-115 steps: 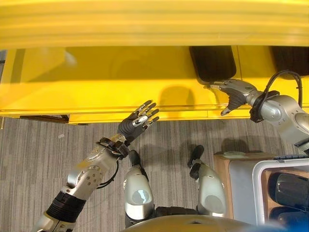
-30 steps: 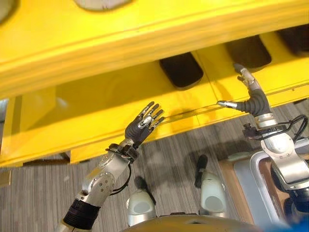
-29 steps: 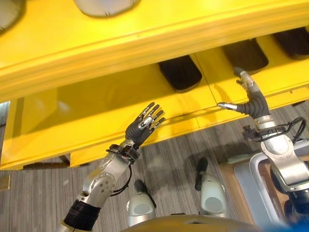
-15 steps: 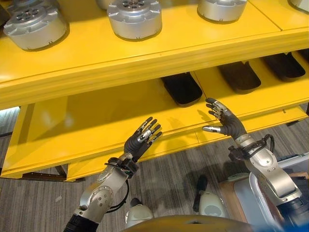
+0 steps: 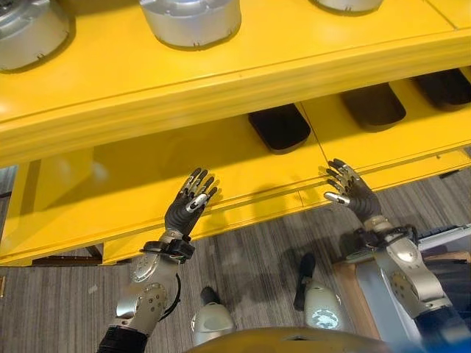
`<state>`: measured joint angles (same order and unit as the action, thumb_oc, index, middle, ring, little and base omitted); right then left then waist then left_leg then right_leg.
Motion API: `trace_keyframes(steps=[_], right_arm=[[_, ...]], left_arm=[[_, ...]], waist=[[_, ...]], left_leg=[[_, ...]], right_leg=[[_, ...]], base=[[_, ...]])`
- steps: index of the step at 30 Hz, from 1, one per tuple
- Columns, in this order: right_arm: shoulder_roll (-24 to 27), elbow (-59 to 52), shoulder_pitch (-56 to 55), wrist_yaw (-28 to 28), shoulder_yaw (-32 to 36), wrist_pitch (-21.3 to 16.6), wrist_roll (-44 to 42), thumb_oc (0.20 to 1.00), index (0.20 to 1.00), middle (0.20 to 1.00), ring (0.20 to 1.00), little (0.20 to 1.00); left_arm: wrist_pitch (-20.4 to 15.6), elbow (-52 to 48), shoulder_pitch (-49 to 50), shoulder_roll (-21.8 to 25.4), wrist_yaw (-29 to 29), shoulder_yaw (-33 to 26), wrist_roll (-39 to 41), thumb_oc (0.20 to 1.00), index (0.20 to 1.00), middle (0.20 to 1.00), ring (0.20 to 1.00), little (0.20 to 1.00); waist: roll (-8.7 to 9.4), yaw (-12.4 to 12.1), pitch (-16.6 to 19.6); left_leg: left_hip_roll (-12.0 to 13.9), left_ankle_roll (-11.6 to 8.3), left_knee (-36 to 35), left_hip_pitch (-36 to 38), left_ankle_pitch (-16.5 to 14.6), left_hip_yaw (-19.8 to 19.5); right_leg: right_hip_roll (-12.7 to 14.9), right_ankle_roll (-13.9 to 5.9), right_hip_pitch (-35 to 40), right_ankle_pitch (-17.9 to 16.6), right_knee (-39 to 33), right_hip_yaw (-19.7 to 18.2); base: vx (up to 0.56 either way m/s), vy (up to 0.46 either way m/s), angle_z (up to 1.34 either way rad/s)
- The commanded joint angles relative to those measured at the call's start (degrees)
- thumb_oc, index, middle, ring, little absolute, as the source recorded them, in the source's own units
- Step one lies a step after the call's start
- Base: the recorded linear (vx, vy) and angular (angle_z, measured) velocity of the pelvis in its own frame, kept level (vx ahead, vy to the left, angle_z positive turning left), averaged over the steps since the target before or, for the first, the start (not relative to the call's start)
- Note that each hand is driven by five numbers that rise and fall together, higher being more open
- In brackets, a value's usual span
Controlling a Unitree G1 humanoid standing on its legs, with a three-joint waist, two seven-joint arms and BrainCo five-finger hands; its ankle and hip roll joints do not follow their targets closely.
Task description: Move parts from the plastic box to the shelf.
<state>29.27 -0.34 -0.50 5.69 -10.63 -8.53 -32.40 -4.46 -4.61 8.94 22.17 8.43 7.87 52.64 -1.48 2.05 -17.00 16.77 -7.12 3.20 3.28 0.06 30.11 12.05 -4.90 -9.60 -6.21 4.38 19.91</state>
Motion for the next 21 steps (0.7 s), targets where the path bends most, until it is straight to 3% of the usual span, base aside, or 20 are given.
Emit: trace_keyframes(steps=[1, 16, 17, 21], right_arm=[[-1.66, -4.63, 0.7, -3.32, 2.62, -5.12, 2.71, 1.0, 1.0, 1.0, 1.0, 1.0], [0.46, -1.41, 9.14, -9.81, 5.69, -7.6, 4.51, 1.0, 1.0, 1.0, 1.0, 1.0], [0.57, -0.33, 10.64, -10.53, 6.08, -7.73, 2.94, 1.0, 1.0, 1.0, 1.0, 1.0], [1.03, -0.08, 13.38, -11.65, 7.21, -8.19, 3.03, 1.0, 1.0, 1.0, 1.0, 1.0]], left_arm=[[-2.54, -2.87, 0.65, 2.62, 1.39, -1.78, -0.83, 1.0, 1.0, 1.0, 1.0, 1.0], [2.82, -3.6, -0.85, 3.99, 1.26, -0.77, -2.21, 1.0, 1.0, 1.0, 1.0, 1.0], [4.43, -3.46, -0.89, 3.99, 1.32, -0.4, -2.63, 1.0, 1.0, 1.0, 1.0, 1.0], [5.31, -3.91, -1.68, 4.81, 1.92, 0.16, -2.2, 1.0, 1.0, 1.0, 1.0, 1.0]], waist=[[2.78, -0.72, -0.3], [2.96, -2.61, -1.07], [2.79, -3.0, -1.22], [2.08, -3.52, -1.9]], left_leg=[[-0.75, 1.31, 5.63, -4.07, -2.16, -0.22], [-0.8, 1.3, 4.6, -3.55, -1.53, -0.37], [-0.71, 1.33, 4.85, -3.56, -1.5, -0.49], [-0.54, 1.22, 5.02, -4.62, -1.57, -1.03]], right_leg=[[-1.19, -0.93, 7.26, 10.65, 3.54, 3.8], [-1.38, -0.66, 7.86, 11.0, 3.96, 4.58], [-1.33, -0.51, 7.98, 11.22, 4.32, 4.69], [-0.74, -0.54, 6.34, 11.58, 5.65, 5.35]], base=[[0.0, 0.0, 0.0], [0.01, -0.021, 0.0], [0.02, -0.05, 0.0], [-0.04, -0.039, 0.02]])
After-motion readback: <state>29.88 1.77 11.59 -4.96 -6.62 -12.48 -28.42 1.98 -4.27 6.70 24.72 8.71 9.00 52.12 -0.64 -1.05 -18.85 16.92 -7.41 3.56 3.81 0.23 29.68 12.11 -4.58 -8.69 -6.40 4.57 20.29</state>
